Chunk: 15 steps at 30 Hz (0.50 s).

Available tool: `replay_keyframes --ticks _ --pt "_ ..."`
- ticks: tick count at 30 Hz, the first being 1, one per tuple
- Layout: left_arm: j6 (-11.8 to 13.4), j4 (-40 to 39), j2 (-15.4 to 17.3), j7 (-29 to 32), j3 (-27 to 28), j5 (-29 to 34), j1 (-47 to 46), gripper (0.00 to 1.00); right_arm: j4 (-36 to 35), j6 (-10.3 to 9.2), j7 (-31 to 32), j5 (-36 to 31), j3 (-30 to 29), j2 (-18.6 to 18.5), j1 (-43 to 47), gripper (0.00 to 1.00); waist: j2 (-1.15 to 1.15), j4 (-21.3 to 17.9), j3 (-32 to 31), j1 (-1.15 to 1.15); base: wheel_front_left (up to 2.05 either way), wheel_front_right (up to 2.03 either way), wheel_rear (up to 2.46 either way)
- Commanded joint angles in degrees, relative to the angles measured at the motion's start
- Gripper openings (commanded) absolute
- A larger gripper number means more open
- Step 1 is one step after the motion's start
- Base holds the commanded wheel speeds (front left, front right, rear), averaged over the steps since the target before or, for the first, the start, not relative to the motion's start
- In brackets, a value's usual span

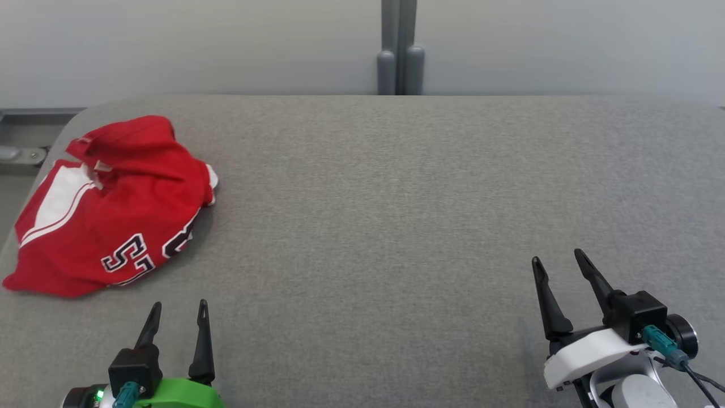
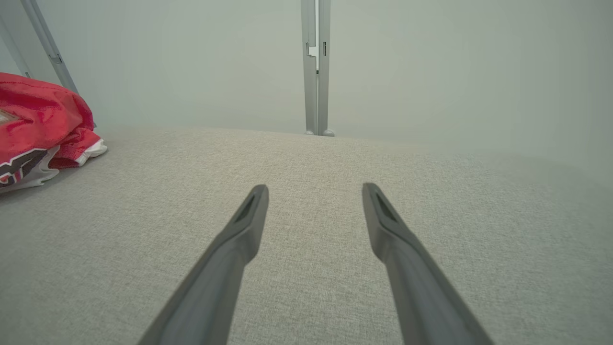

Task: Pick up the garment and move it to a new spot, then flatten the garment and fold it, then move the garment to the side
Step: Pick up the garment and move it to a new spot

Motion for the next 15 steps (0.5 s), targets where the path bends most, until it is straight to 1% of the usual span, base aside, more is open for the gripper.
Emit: replay_keyframes --ticks 1,7,9,12,15 --pt "0.22 0.02 0.22 -0.03 0.38 -0.22 -0.08 1.0 -0.2 -0.01 -0.22 0.36 0.42 0.01 -0.73 1.0 0.0 5.75 1.27 0.0 0.0 0.0 0.0" --pt "1.09 0.7 0.17 -0.02 2.7 -1.72 1.51 1.0 1.37 -0.02 -0.22 1.46 4.55 0.01 -2.49 1.0 0.0 14.65 2.06 0.0 0.0 0.0 0.0" --pt "1.2 1.16 0.16 -0.02 3.43 -3.17 1.66 1.0 1.91 -0.02 -0.22 2.18 5.63 0.13 -3.08 1.0 0.0 17.41 2.22 0.0 0.0 0.0 0.0" --pt "1.69 1.13 0.13 -0.03 4.39 -5.9 2.28 1.0 2.53 -0.02 -0.21 2.75 6.4 0.04 -3.87 1.0 0.0 20.87 2.46 0.0 0.0 0.0 0.0" --pt "1.92 1.12 0.11 -0.03 4.56 -7.15 2.82 1.0 3.06 -0.02 -0.21 3.17 7.9 -0.23 -4.52 1.0 0.0 23.18 2.73 0.0 0.0 0.0 0.0"
